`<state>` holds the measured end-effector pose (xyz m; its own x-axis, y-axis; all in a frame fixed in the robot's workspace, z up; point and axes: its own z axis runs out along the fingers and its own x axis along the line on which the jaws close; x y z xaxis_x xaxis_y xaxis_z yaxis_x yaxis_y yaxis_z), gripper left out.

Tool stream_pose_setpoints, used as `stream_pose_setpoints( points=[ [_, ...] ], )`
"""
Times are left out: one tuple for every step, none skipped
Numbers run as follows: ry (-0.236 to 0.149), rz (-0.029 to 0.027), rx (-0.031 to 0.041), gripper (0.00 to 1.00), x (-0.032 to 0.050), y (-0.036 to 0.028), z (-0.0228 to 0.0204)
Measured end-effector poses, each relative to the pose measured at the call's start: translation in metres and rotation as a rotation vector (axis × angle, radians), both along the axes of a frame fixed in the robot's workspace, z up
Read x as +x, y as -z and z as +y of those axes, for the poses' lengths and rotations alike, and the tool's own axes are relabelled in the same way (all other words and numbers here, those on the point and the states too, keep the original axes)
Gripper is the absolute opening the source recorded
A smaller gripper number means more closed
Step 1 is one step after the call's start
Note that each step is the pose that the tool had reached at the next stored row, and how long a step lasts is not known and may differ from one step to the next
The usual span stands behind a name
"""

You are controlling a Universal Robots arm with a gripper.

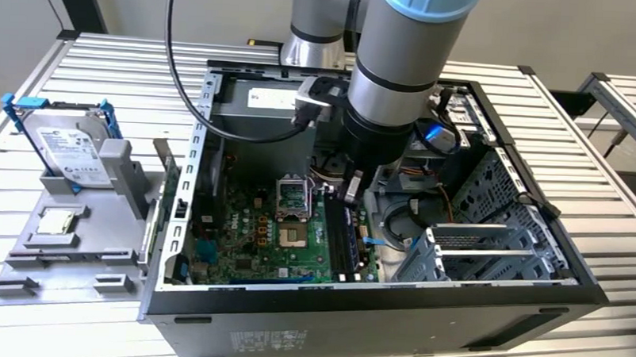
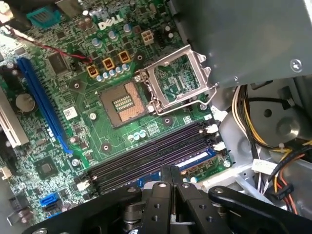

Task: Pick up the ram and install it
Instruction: 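Press down the ram until it locks into place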

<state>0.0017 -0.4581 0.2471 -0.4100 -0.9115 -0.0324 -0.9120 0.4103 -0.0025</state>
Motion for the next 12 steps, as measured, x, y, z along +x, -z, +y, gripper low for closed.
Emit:
stream_pose_setpoints(
  points=[
    [-0.011, 0.0, 0.0, 0.0, 0.0, 0.0, 0.0],
    [-0.023, 0.0, 0.0, 0.0, 0.0, 0.0, 0.0],
    [-0.035, 0.0, -0.0001, 0.0, 0.0, 0.0, 0.0],
    [-0.047, 0.0, -0.0001, 0.0, 0.0, 0.0, 0.0],
    [-0.059, 0.0, -0.0001, 0.0, 0.0, 0.0, 0.0],
    [-0.071, 0.0, -0.0001, 0.0, 0.0, 0.0, 0.0],
    [-0.082, 0.0, 0.0, 0.0, 0.0, 0.0, 0.0],
    [-0.095, 0.0, 0.0, 0.0, 0.0, 0.0, 0.0],
    [-0.107, 0.0, -0.0001, 0.0, 0.0, 0.0, 0.0],
    [-0.118, 0.0, -0.0001, 0.0, 0.0, 0.0, 0.0],
    [-0.128, 0.0, -0.0001, 0.0, 0.0001, -0.0001, 0.0],
    [-0.134, 0.0004, 0.0, 0.0, 0.0004, 0.0, 0.0]
  ],
)
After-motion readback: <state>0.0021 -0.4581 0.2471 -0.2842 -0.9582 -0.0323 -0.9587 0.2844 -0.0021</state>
